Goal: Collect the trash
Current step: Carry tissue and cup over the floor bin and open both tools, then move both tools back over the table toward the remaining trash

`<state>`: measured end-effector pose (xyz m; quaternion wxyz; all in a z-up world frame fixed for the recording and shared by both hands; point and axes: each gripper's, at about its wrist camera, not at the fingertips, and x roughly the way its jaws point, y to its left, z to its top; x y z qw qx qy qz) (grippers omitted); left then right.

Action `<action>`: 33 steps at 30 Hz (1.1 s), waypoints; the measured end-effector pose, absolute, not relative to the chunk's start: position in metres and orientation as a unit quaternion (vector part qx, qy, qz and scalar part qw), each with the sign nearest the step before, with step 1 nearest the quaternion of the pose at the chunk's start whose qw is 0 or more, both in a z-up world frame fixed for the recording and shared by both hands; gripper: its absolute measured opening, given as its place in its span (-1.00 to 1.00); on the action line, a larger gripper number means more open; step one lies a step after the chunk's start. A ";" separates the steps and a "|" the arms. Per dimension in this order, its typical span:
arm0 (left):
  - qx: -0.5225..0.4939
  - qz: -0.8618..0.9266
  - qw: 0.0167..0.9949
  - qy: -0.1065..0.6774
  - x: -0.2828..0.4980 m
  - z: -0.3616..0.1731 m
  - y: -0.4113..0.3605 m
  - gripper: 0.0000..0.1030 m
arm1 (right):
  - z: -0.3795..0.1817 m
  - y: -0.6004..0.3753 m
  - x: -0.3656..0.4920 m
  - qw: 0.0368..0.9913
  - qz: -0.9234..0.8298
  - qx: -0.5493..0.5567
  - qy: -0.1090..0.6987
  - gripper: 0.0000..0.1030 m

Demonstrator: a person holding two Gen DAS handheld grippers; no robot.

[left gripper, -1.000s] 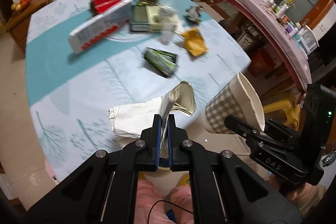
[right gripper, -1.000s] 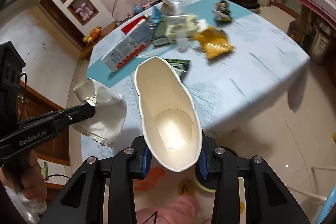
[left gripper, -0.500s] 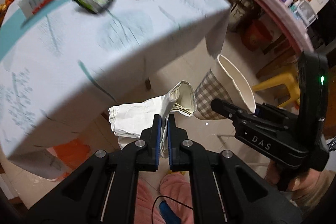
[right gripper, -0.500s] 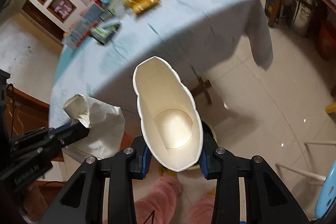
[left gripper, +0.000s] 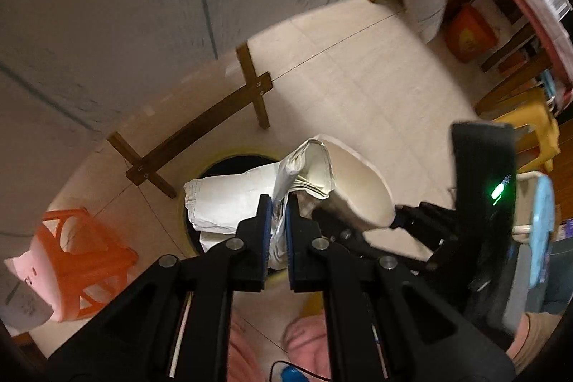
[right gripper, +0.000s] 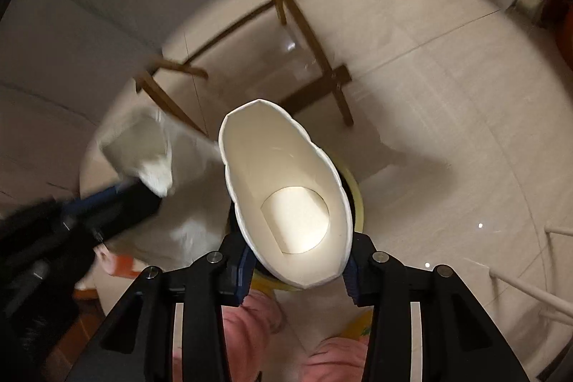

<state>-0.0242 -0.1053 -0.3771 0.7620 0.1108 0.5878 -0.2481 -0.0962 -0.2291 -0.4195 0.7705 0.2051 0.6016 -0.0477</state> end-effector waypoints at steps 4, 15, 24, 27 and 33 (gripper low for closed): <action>0.129 -0.219 0.757 0.602 -0.018 -0.413 -0.103 -0.66 | -0.473 -0.224 -0.104 0.758 -0.032 0.194 0.622 -0.14; 0.136 -0.174 0.753 0.620 -0.005 -0.433 -0.094 0.01 | -0.505 -0.215 -0.107 0.748 -0.021 0.223 0.624 0.47; 0.151 -0.184 0.758 0.607 -0.018 -0.371 -0.101 0.01 | -0.453 -0.225 -0.093 0.758 -0.031 0.214 0.615 0.47; 0.154 -0.189 0.763 0.599 -0.022 -0.337 -0.102 0.01 | -0.421 -0.224 -0.096 0.763 -0.034 0.205 0.611 0.47; 0.149 -0.196 0.775 0.582 -0.025 -0.253 -0.097 0.00 | -0.341 -0.228 -0.103 0.772 -0.043 0.197 0.603 0.47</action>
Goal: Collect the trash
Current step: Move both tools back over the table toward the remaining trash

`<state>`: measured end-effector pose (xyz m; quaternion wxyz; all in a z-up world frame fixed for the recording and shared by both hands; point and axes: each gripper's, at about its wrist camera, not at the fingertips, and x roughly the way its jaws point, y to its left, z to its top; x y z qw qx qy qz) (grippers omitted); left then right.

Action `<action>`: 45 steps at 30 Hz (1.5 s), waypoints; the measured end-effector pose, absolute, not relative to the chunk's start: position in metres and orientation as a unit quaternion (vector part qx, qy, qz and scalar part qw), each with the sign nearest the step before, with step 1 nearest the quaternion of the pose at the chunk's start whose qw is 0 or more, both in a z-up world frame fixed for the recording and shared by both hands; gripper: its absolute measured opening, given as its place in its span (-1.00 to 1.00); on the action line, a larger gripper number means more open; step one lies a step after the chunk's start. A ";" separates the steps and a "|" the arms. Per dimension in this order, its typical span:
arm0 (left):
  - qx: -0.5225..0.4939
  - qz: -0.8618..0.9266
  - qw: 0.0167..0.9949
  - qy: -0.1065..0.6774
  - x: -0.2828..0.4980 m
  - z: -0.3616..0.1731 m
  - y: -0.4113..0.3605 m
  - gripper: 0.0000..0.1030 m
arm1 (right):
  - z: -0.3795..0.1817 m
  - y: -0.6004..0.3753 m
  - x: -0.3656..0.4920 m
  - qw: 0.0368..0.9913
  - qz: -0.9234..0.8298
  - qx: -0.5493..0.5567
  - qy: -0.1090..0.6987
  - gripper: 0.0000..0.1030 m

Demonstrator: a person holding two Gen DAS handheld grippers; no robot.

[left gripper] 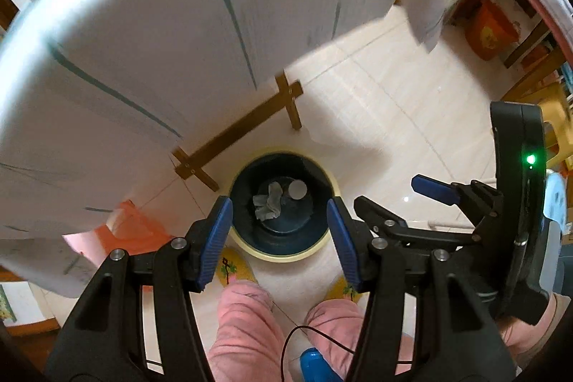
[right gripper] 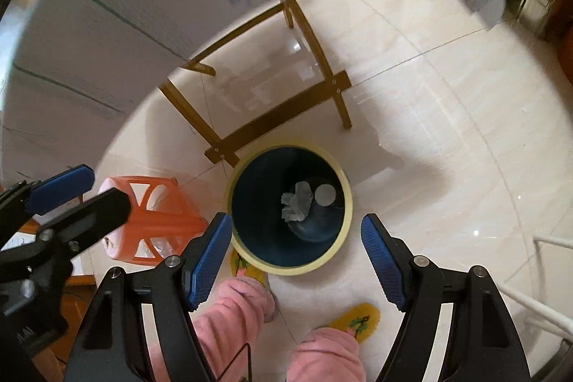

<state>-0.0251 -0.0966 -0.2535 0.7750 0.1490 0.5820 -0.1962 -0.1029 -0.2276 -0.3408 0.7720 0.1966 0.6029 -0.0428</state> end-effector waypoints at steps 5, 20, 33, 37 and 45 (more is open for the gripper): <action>0.138 -0.204 0.790 0.562 -0.023 -0.175 -0.089 0.00 | -0.253 -0.230 -0.106 0.790 -0.048 0.203 0.577 0.47; 0.071 -0.163 0.867 0.466 -0.003 0.000 -0.061 0.01 | -0.026 -0.226 -0.088 0.870 -0.009 0.189 0.456 0.47; 0.053 -0.116 0.896 0.426 0.036 0.055 -0.029 0.01 | 0.044 -0.202 -0.047 0.899 0.033 0.146 0.412 0.47; 0.053 -0.130 0.890 0.435 0.064 0.053 -0.017 0.01 | 0.047 -0.192 -0.022 0.900 0.024 0.146 0.411 0.47; 0.061 -0.163 0.873 0.455 0.128 0.039 0.004 0.01 | 0.031 -0.180 0.033 0.890 -0.010 0.173 0.422 0.47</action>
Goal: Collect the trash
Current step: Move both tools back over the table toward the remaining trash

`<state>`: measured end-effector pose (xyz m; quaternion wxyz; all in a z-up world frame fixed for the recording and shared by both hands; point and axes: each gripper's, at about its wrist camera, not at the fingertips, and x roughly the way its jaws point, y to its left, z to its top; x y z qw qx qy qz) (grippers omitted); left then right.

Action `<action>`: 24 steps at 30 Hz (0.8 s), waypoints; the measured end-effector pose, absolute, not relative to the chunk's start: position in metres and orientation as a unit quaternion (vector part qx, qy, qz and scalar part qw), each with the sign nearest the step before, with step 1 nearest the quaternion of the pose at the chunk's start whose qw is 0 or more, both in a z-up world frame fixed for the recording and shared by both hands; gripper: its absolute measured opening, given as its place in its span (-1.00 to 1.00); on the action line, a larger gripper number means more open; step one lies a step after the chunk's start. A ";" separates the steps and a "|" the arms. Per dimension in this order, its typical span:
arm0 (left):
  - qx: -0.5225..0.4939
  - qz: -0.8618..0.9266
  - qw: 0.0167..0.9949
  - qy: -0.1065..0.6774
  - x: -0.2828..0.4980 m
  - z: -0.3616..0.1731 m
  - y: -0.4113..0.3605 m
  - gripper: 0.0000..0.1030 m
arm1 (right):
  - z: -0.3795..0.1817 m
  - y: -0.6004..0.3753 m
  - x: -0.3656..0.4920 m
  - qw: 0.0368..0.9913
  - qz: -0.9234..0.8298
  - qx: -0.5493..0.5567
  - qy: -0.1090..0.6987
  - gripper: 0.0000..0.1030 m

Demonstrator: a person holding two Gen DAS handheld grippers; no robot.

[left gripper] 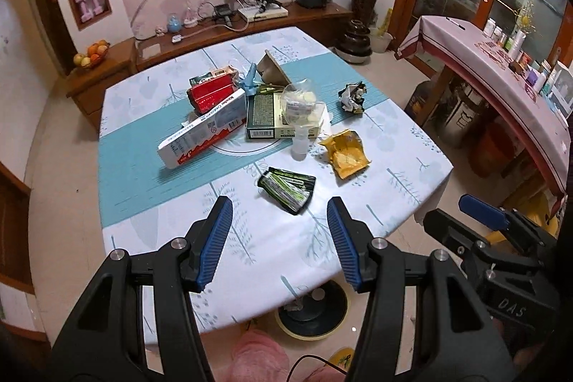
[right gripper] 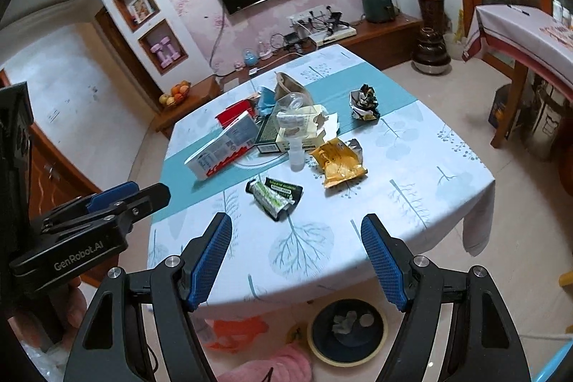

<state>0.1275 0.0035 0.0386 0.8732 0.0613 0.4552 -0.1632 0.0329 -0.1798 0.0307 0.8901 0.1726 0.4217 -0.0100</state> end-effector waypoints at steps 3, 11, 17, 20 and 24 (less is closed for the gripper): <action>0.068 -0.168 0.866 0.466 0.155 0.025 0.013 0.01 | 0.016 -0.177 0.057 0.883 -0.023 0.188 0.429 0.47; 0.070 -0.169 0.837 0.516 0.228 -0.025 0.050 0.00 | -0.039 -0.168 0.119 0.857 -0.053 0.222 0.463 0.47; 0.058 -0.148 0.828 0.537 0.273 -0.055 0.088 0.00 | -0.079 -0.139 0.170 0.847 -0.052 0.201 0.489 0.47; 0.051 -0.137 0.826 0.544 0.293 -0.065 0.107 0.00 | -0.094 -0.119 0.194 0.848 -0.043 0.170 0.501 0.47; 0.056 -0.132 0.823 0.549 0.318 -0.075 0.122 0.00 | -0.117 -0.088 0.224 0.848 -0.030 0.108 0.517 0.47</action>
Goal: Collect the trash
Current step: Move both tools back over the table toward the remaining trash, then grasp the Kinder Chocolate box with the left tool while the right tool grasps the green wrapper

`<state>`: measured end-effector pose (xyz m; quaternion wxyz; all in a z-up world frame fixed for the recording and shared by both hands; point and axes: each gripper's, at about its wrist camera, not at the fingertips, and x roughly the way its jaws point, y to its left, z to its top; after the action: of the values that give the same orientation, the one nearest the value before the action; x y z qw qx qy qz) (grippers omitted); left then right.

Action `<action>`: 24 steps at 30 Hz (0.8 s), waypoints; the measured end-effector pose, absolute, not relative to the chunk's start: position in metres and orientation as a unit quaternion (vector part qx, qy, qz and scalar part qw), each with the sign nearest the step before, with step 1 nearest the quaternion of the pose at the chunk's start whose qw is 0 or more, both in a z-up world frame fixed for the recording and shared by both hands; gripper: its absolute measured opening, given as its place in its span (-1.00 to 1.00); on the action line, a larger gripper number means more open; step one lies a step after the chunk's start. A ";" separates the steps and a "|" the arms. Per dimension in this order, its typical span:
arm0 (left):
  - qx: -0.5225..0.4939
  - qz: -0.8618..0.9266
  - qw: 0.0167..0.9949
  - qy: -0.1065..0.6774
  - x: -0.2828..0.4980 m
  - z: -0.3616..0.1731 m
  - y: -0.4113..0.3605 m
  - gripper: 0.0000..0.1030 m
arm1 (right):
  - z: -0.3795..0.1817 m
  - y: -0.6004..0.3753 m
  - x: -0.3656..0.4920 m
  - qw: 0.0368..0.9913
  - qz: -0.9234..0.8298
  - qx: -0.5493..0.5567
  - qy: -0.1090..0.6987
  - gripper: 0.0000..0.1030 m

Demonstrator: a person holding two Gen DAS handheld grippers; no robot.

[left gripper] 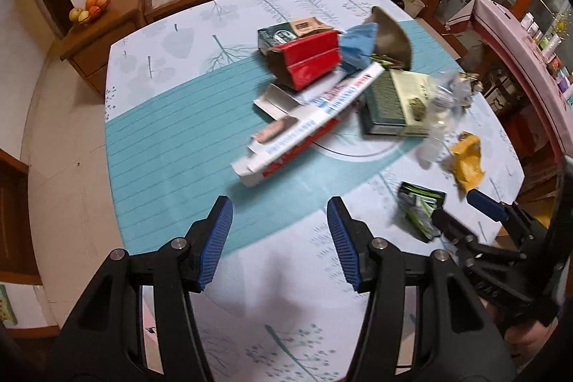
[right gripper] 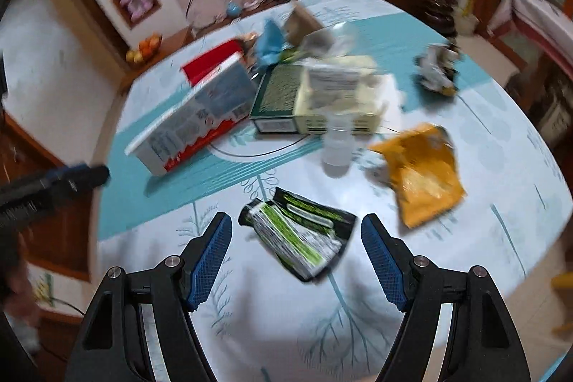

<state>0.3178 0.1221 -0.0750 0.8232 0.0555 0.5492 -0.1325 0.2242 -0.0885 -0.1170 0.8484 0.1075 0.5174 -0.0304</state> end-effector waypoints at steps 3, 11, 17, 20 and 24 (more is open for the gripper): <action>0.075 -0.143 0.820 0.550 0.332 -0.080 0.121 0.00 | -0.135 -0.073 0.241 0.844 -0.028 0.069 0.531 0.47; 0.187 -0.190 0.788 0.555 0.360 -0.108 0.085 0.01 | -0.169 -0.064 0.257 0.827 -0.028 0.025 0.561 0.47; 0.234 -0.216 0.776 0.545 0.380 -0.127 0.062 0.01 | -0.178 -0.087 0.257 0.820 -0.005 0.100 0.563 0.47; 0.248 -0.219 0.767 0.550 0.392 -0.141 0.052 0.00 | -0.180 -0.087 0.256 0.822 0.003 0.093 0.562 0.47; 0.249 -0.221 0.758 0.560 0.402 -0.154 0.046 0.00 | -0.183 -0.084 0.257 0.824 -0.003 0.078 0.561 0.40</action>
<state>0.4019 0.0458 -0.1543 0.7585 0.2493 0.5601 -0.2209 0.2568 -0.0836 -0.1828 0.8244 0.0782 0.5606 -0.0025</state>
